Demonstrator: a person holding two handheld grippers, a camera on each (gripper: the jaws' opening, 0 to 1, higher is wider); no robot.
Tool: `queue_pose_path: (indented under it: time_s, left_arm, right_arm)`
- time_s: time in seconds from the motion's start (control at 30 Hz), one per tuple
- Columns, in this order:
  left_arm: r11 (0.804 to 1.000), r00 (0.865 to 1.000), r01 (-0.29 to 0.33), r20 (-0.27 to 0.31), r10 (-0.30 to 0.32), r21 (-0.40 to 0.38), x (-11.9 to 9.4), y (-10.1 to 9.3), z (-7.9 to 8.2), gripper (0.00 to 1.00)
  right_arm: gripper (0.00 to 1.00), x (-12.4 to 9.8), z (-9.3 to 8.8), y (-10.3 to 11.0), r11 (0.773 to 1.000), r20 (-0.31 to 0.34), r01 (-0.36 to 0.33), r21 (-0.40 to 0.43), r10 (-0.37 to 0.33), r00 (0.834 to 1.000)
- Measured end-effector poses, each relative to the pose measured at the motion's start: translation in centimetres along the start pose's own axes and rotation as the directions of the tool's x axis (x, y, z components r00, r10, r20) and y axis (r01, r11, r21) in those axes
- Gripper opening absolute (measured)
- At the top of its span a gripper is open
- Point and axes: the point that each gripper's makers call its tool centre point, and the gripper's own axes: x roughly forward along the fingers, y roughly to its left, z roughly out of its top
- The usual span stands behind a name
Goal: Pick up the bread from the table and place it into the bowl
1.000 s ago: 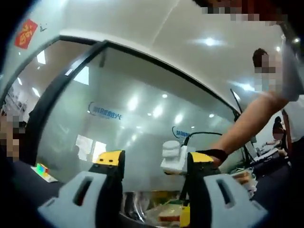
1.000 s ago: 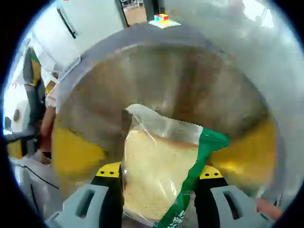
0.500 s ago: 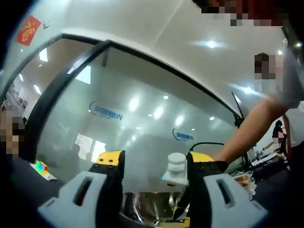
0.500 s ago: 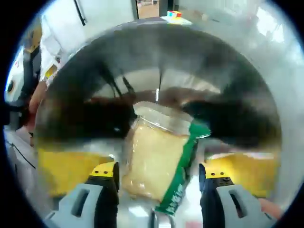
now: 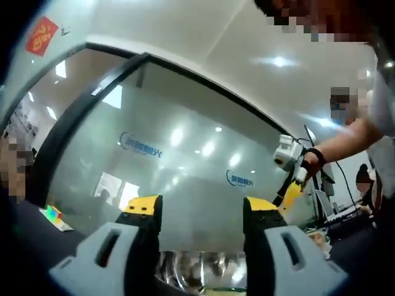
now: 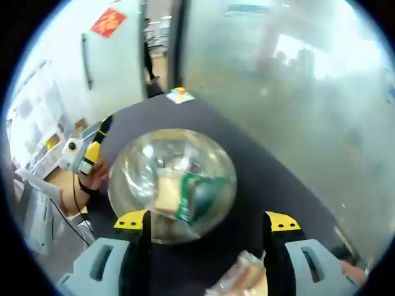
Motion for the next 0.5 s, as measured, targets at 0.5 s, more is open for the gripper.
queue_pose_path:
  time_s: [0.5]
  left_arm:
    - [1.000,0.999,0.007,-0.048,-0.007,0.011,0.0,-0.4,-1.0,0.40]
  right_arm:
    - [0.79,3.1,-16.9,-10.3,0.880,-0.350,0.255,0.401,-0.111,0.930]
